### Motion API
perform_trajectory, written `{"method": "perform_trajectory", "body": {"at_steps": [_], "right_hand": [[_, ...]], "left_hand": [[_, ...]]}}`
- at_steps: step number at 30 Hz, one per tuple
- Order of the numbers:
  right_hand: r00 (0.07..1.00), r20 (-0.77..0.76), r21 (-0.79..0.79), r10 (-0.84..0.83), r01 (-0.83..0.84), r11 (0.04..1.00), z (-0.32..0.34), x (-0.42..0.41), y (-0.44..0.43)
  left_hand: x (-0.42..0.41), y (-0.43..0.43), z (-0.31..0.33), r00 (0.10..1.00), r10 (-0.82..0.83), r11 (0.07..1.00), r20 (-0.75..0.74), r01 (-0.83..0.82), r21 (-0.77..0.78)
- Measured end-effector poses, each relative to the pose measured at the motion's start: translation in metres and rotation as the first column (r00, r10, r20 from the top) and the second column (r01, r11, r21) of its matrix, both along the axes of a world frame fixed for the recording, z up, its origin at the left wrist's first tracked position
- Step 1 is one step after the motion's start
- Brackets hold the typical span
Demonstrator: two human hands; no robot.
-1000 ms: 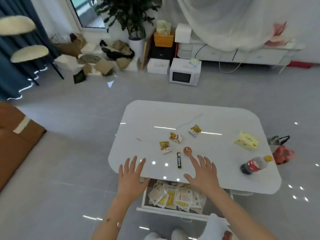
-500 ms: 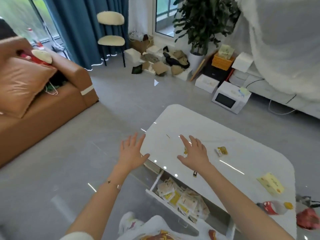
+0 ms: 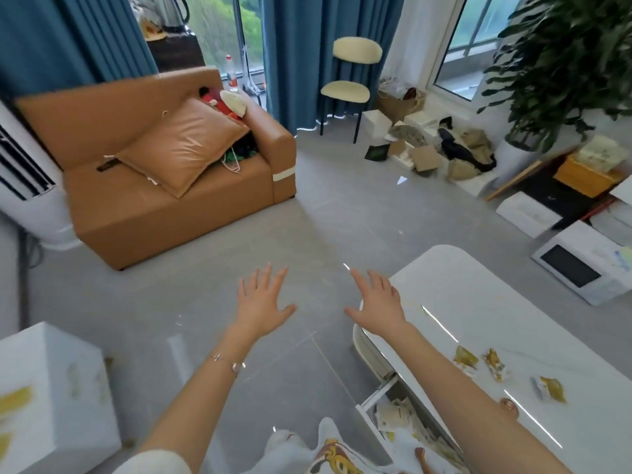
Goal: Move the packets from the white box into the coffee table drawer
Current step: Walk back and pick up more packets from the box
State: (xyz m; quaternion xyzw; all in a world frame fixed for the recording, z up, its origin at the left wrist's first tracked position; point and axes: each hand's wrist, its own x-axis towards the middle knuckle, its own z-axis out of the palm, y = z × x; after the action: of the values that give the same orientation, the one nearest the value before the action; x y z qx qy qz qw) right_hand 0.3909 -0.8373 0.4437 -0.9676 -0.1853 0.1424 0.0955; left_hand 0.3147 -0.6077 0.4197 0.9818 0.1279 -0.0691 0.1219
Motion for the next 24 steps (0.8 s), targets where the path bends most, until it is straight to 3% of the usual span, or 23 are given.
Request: {"method": "perform_trajectory", "body": {"at_steps": [13, 24], "right_hand": [[0.980, -0.003, 0.051, 0.201, -0.201, 0.978, -0.004, 0.044, 0.208], [0.889, -0.054, 0.013, 0.454, -0.454, 0.891, -0.023, 0.090, 0.358]], "left_hand": [[-0.025, 0.173, -0.002, 0.971, 0.240, 0.971, 0.017, -0.239, -0.028], [-0.044, 0.272, -0.020, 0.840, 0.543, 0.839, -0.016, -0.543, -0.044]]}}
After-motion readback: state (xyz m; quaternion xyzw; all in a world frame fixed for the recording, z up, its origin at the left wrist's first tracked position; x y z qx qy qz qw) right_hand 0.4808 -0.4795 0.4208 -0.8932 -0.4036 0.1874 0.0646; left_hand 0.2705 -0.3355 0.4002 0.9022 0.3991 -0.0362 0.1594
